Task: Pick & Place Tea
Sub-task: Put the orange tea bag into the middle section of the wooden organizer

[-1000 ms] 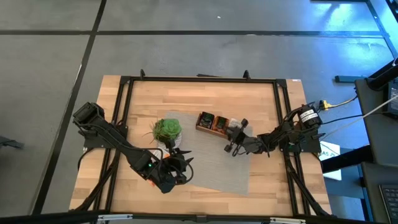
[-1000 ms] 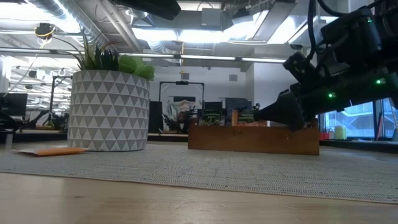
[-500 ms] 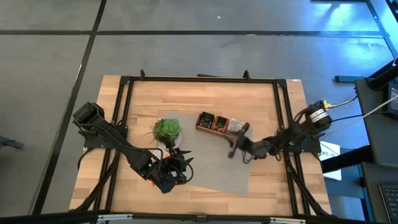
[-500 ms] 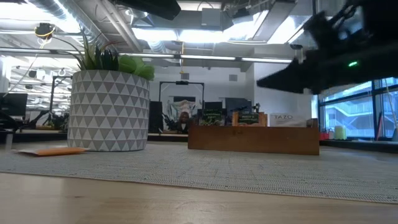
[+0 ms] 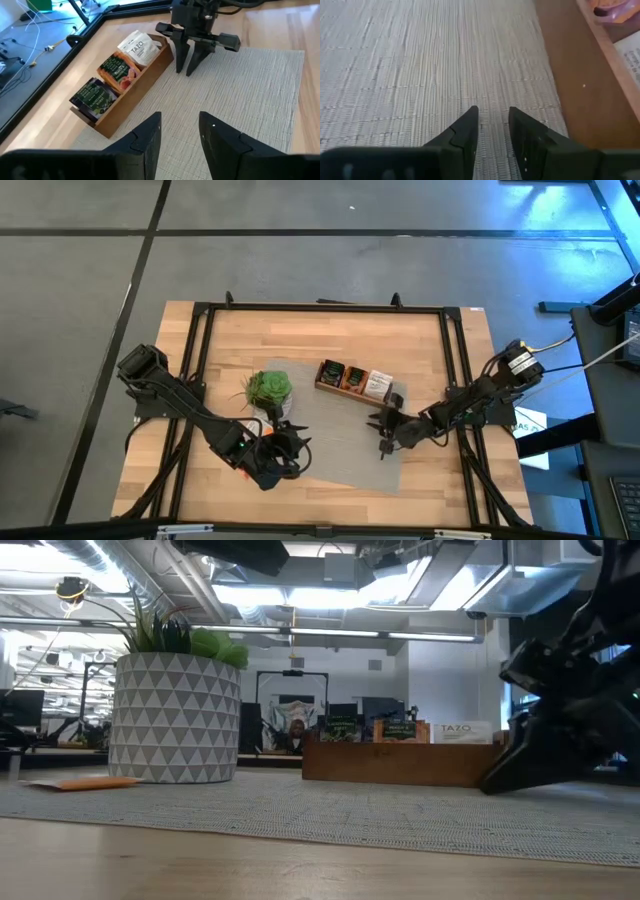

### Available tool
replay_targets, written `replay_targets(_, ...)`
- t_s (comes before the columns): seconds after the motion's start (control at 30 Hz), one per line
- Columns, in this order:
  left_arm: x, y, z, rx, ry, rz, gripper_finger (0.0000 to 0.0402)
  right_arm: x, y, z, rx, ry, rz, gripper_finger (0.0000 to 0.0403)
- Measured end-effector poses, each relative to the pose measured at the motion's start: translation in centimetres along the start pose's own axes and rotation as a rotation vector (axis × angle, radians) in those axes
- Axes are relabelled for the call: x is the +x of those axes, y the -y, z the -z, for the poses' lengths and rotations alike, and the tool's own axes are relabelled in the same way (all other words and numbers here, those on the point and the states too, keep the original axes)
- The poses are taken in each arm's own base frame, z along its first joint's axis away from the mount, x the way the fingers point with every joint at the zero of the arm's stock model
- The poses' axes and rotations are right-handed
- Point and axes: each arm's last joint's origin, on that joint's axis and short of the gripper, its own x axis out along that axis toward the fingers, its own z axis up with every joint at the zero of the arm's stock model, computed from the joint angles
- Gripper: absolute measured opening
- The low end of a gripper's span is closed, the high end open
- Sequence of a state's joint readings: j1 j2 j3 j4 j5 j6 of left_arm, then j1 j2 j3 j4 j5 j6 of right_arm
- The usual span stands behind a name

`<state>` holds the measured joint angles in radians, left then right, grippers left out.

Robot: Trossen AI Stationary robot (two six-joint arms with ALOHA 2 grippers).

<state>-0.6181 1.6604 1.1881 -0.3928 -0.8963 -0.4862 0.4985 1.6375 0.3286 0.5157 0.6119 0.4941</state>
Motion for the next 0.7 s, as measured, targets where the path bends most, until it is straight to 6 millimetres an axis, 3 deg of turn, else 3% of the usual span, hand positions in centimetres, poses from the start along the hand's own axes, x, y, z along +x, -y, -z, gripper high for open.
replay_targets(0.7,0.2,-0.1,-0.1,-0.002,-0.002,-0.005,0.0128,1.2,3.1,0.2,-0.178,-0.112,0.213,0.0113)
